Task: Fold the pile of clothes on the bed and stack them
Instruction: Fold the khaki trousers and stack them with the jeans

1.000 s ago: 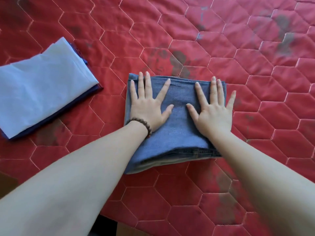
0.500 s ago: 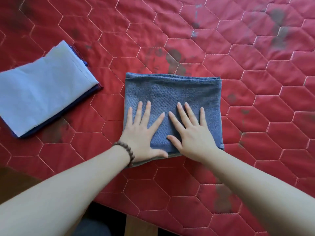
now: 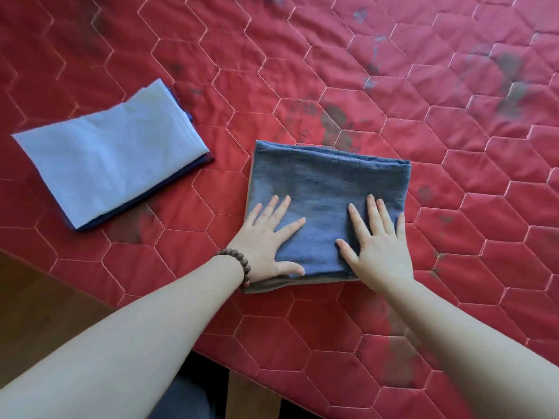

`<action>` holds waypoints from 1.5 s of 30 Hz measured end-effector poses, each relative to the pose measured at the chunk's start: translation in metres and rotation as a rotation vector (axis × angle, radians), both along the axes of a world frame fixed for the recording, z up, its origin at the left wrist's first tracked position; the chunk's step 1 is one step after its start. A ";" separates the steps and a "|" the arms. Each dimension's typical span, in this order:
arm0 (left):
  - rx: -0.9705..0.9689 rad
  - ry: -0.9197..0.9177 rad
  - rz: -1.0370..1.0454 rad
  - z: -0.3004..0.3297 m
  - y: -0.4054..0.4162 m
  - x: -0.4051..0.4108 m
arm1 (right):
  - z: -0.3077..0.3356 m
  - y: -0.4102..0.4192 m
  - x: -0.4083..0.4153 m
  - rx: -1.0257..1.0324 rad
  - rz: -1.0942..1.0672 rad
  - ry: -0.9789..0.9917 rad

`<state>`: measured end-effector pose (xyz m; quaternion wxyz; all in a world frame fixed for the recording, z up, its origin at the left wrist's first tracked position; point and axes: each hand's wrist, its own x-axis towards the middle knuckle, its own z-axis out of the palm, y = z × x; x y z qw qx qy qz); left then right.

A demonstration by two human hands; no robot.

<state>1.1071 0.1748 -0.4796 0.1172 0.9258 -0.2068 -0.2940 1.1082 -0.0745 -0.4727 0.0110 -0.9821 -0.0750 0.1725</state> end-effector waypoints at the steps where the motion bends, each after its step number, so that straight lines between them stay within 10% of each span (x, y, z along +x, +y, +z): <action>1: -0.088 0.054 0.079 0.010 0.009 0.001 | 0.004 0.010 0.001 0.055 -0.030 0.006; 17: 0.205 -0.189 1.029 0.020 0.283 0.014 | -0.005 0.311 0.147 0.418 0.082 0.152; 24: -0.099 0.020 1.342 -0.009 0.326 0.034 | -0.033 0.357 0.186 0.386 -0.087 0.241; 35: -0.366 0.066 1.366 -0.014 0.346 0.032 | -0.025 0.358 0.182 0.466 -0.158 0.379; 45: -0.367 -0.093 1.168 0.037 0.287 0.031 | 0.024 0.295 0.138 0.514 -0.079 0.107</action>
